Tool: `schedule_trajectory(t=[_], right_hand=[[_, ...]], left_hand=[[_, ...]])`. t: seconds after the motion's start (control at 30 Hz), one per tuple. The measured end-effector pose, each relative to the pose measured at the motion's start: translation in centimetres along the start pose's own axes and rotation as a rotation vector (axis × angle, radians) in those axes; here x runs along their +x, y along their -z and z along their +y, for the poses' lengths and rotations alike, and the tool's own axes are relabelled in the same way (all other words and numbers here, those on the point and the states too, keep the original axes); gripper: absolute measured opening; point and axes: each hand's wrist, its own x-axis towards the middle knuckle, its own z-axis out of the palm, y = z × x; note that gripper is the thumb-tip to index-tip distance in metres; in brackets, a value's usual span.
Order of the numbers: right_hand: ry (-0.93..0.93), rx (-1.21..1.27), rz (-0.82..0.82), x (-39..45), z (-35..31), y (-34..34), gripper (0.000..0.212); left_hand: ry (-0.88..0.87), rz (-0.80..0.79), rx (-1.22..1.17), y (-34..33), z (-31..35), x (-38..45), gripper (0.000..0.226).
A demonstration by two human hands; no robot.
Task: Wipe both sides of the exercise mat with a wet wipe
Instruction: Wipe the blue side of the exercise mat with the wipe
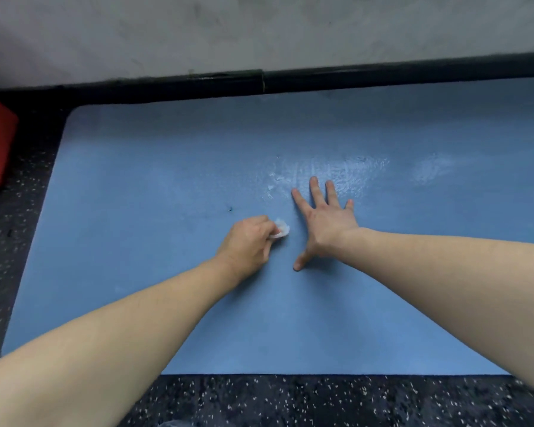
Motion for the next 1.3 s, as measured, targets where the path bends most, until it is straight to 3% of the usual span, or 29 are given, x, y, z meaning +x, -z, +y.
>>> schedule_trajectory(t=[0.1, 0.13, 0.23, 0.27, 0.37, 0.4, 0.53, 0.67, 0.7, 0.8, 0.83, 0.93, 0.97, 1.1, 1.23, 1.3], right_hand=[[0.017, 0.007, 0.027, -0.2, 0.0, 0.0, 0.168], [0.033, 0.016, 0.037, -0.4, 0.1, -0.1, 0.165], [0.118, 0.026, 0.063, -2.2, 0.5, -1.1, 0.156], [0.138, 0.012, 0.068, -3.2, 0.6, -1.9, 0.157], [0.154, -0.021, 0.02, -6.2, 0.2, -4.6, 0.165], [0.155, -0.034, -0.002, -6.9, 0.1, -5.4, 0.166], [0.159, -0.118, -0.004, -7.6, -0.3, -7.1, 0.167], [0.15, -0.111, -0.003, -7.3, -0.4, -7.2, 0.166], [0.147, -0.111, -0.005, -7.3, -0.3, -7.2, 0.167], [0.145, -0.108, -0.014, -7.3, -0.3, -7.3, 0.169], [0.146, -0.107, -0.012, -7.4, -0.2, -7.3, 0.169], [0.151, -0.107, -0.009, -7.5, -0.3, -7.2, 0.167], [0.153, -0.106, -0.008, -7.6, -0.2, -7.2, 0.166], [0.209, -0.109, 0.014, -8.4, 0.6, -7.3, 0.157], [0.224, -0.145, 0.018, -10.0, 2.5, -7.3, 0.16], [0.191, -0.157, 0.018, -10.1, 3.6, -6.9, 0.163]], left_hand=[[-0.248, -0.178, -0.023, -0.8, 1.4, -2.9, 0.016], [-0.198, -0.182, -0.008, -0.1, 1.1, -2.5, 0.014], [0.032, 0.034, 0.026, 0.4, -0.6, -2.0, 0.008], [0.007, -0.01, 0.008, 0.2, 0.1, -2.6, 0.008], [-0.318, -0.227, -0.014, -1.3, 2.5, -5.6, 0.015], [-0.317, -0.251, -0.007, -1.1, 2.5, -5.7, 0.017], [-0.057, -0.042, -0.017, -1.1, 1.4, -5.9, 0.011], [-0.392, -0.364, -0.026, -2.5, 4.2, -10.3, 0.015], [-0.359, -0.37, -0.018, -2.1, 3.8, -10.0, 0.016], [-0.155, -0.177, -0.034, -2.0, 2.4, -9.6, 0.017], [-0.181, -0.208, -0.05, -2.1, 3.0, -10.2, 0.017], [-0.516, -0.448, -0.031, -2.6, 5.1, -12.8, 0.022], [-0.557, -0.492, 0.006, -2.2, 5.0, -12.7, 0.022], [-0.32, -0.247, -0.052, -2.2, 3.5, -12.6, 0.01], [-0.539, -0.46, -0.062, -3.9, 6.7, -15.5, 0.014], [-0.458, -0.376, -0.061, -4.2, 6.1, -14.6, 0.013]])
